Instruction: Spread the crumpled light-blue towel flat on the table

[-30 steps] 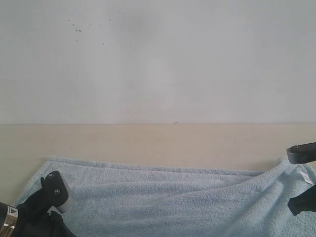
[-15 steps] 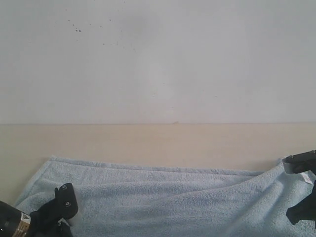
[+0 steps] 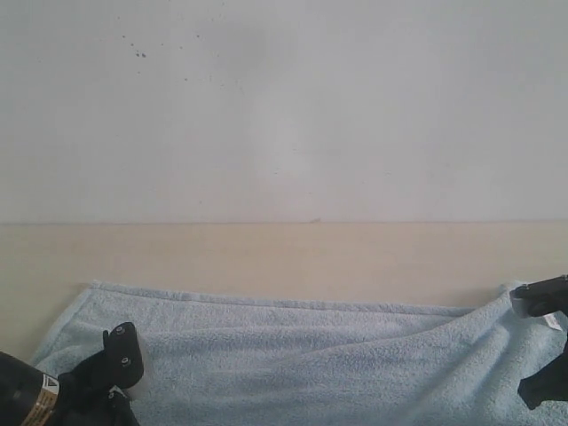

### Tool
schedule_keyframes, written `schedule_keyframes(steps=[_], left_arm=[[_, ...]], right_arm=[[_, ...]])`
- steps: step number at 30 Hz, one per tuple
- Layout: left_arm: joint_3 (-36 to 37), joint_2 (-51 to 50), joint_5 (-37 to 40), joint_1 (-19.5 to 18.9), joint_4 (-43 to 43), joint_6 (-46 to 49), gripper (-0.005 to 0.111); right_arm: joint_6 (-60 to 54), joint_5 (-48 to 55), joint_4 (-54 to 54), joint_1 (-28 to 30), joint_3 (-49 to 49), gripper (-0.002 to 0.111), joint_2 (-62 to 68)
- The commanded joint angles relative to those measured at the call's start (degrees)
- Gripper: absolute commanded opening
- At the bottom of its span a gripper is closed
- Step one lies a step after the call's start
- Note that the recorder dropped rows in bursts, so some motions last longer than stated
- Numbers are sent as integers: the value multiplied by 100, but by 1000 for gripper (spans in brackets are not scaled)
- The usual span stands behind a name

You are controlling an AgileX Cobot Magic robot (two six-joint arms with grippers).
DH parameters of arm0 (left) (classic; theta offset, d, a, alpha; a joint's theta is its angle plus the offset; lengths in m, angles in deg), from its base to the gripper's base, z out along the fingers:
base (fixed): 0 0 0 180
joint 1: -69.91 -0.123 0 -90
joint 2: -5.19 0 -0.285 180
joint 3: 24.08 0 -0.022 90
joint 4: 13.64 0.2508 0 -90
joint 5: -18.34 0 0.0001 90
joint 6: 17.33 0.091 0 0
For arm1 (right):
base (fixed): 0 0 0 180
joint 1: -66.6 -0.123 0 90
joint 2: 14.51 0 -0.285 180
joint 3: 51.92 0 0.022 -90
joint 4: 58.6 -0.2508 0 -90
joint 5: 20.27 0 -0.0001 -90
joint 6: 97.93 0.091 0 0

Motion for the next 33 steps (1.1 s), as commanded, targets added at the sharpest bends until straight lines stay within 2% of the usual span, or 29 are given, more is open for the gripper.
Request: schedule_keyframes(steps=[1, 14, 20, 26, 31, 33], left_arm=[[-22, -9, 10, 14, 13, -10, 4], [-87, -9, -308, 14, -40, -71, 4], [-115, -9, -295, 14, -50, -71, 4], [-217, -9, -726, 14, -87, -71, 4], [-227, -9, -772, 14, -194, -71, 4], [-227, -9, -760, 14, -194, -71, 4]], right_arm=[[-70, 7, -49, -2, -3, 0, 136], [-103, 272, -242, -2, -3, 0, 308], [43, 1141, -370, -2, -3, 0, 308], [43, 1786, -727, -2, -3, 0, 308], [7, 2798, -801, -2, -3, 0, 308], [-8, 2822, -727, -2, -3, 0, 287]])
